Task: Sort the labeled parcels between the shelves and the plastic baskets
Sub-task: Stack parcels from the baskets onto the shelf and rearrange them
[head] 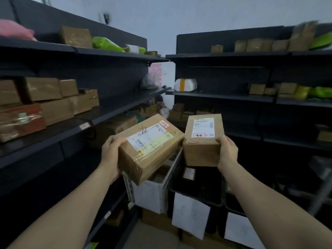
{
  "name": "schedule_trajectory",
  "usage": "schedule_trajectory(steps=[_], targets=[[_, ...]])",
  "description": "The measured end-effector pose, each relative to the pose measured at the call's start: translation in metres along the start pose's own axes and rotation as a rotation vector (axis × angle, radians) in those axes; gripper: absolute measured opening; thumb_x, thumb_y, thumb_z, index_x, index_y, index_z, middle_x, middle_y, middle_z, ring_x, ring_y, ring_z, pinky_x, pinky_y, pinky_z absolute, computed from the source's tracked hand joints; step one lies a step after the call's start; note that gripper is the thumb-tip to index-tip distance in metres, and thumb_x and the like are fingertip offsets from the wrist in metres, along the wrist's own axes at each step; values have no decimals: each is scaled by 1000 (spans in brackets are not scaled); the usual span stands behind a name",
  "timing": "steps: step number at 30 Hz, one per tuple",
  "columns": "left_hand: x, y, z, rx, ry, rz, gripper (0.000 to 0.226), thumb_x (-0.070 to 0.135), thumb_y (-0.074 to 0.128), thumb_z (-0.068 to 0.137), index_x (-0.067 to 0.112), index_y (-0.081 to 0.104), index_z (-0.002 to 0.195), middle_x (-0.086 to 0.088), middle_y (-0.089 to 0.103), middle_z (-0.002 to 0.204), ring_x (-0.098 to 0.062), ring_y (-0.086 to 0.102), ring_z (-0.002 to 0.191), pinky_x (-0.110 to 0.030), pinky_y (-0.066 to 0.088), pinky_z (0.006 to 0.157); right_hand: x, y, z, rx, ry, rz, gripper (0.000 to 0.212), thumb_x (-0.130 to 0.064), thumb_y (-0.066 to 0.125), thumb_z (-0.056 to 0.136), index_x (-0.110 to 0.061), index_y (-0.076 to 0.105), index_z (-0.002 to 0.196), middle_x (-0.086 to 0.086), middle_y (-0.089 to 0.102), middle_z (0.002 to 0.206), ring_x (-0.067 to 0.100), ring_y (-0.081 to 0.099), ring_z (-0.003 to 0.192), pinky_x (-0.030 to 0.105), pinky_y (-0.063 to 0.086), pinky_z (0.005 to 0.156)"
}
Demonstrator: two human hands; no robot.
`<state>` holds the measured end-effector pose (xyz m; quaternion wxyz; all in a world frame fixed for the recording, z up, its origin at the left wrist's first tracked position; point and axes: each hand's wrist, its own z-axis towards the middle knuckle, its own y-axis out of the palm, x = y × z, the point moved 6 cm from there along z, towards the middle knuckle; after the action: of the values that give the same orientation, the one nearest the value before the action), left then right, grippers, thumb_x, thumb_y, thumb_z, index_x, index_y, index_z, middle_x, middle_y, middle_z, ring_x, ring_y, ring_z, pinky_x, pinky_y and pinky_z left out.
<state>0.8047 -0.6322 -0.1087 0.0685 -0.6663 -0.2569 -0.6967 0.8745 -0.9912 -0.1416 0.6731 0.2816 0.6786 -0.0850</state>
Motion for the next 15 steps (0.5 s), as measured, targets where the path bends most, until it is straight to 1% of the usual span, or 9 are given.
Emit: schedule_trajectory(steps=[2,5,6,8,10,12,13,14,15], targets=[[-14,29,17,-57,-22,4,4,20,61,83,21,58,82,-12,60,92,-25,61,77,-33,49,57,-1,-15,24,42,4,11,61,-40,63,62,-30,65,122,1,66,114,23,62,102,47,53,91],[-39,73,46,-173,-77,13,10,17,62,84,24,56,89,-17,60,105,-32,61,89,-44,54,72,2,-32,56,79,26,13,53,-41,62,65,-32,66,118,1,65,111,24,62,100,45,55,85],[-49,90,54,-243,-112,33,15,15,61,85,25,54,94,-17,58,107,-33,59,90,-45,53,72,3,-35,67,85,28,13,52,-41,62,65,-31,66,116,1,66,111,24,62,100,44,55,84],[-69,125,69,-409,-193,100,27,13,59,87,25,47,108,-11,54,110,-29,56,91,-40,53,64,5,-37,87,92,27,5,52,-41,62,66,-30,65,117,2,65,111,25,62,100,43,56,82],[-89,155,85,-545,-275,156,38,11,59,88,24,38,118,-7,50,113,-27,55,94,-42,54,63,6,-36,108,104,14,-6,50,-39,63,70,-29,64,119,3,65,111,26,62,100,42,55,80],[-105,176,105,-640,-334,165,45,13,63,85,26,35,119,-7,48,117,-26,54,97,-39,53,57,10,-32,131,124,16,1,45,-35,62,75,-27,64,120,4,65,110,26,62,100,41,54,79],[-111,185,118,-677,-356,153,52,14,68,80,28,35,118,-8,47,120,-26,53,99,-38,53,56,12,-29,141,132,23,5,43,-34,62,76,-27,64,119,4,65,110,27,61,100,42,53,80],[-117,195,132,-711,-376,143,59,16,70,73,30,35,118,-8,47,123,-26,53,101,-40,54,59,13,-25,151,137,29,3,43,-35,62,75,-28,64,118,4,66,110,27,61,101,43,53,82],[-123,205,144,-746,-398,139,67,18,71,66,34,35,120,-7,47,124,-27,52,104,-44,55,66,16,-22,161,139,43,-1,45,-37,63,72,-29,65,116,5,66,110,28,62,102,45,53,85]])
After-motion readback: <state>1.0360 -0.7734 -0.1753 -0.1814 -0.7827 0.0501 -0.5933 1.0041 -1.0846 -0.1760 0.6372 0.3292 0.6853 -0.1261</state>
